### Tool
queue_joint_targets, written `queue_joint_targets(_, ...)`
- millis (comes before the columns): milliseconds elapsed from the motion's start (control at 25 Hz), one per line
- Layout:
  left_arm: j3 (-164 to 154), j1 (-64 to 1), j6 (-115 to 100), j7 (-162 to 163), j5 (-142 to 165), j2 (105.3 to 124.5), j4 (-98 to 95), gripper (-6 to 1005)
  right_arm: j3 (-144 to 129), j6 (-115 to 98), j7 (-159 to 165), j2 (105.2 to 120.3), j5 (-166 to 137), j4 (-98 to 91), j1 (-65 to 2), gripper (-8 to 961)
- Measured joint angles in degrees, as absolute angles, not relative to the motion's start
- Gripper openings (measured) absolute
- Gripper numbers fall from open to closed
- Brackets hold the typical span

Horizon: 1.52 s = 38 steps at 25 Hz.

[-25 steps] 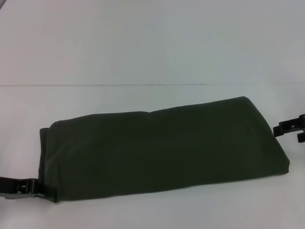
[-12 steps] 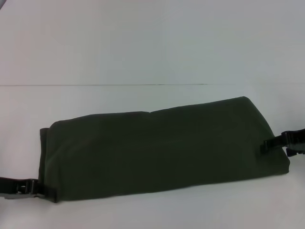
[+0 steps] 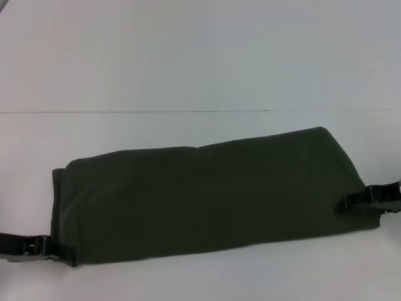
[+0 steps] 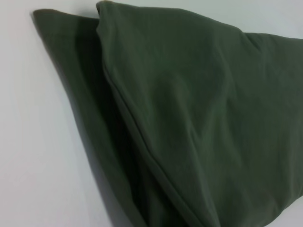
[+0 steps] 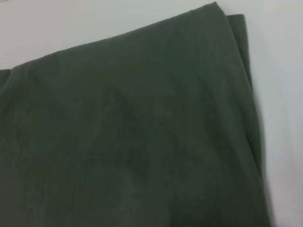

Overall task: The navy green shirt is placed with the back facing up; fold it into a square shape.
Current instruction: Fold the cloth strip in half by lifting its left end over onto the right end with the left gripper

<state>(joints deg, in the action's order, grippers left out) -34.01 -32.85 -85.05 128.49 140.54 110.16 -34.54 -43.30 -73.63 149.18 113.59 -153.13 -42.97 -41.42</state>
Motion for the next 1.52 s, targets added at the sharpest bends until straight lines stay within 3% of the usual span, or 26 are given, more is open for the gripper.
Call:
queue_joint_targets(560,-33.5,-33.0,-85.5,128.6,140.5,110.00,-34.5,19,-43.3,-71.9,148.4,114.67,-153.0,-42.4,-41.1,859)
queue_joint_targets(760,-33.2,-33.0,-85.6,128.7,140.5,109.95,-34.6,20,-43.0,-72.3,148.0,115.07,-152.5,-43.8,-40.5,730)
queue_joint_targets(960,-33.2,-33.0,-85.6,128.8,140.4,109.94,-34.6,22,-43.4,-72.3,148.0,115.01,-152.5,-43.5,-40.5,517)
queue_joint_targets(1080,-33.2,-33.0,-85.6,128.9,140.4,109.94,-34.6,23,-43.4,-72.3,148.0,114.99,-152.5,-43.4,-40.5,266)
queue_joint_targets(1320,-33.2,-33.0,-86.1,129.0,140.4,109.94,-35.0,25,-43.4,-72.4,147.5,114.73,-152.5,-43.3,-40.5,42)
queue_joint_targets(1520,-33.2,-33.1,-87.8,129.4,140.5,109.46,-35.3,27,-43.1,-75.1,145.8,114.21,-152.5,-43.3,-40.5,34)
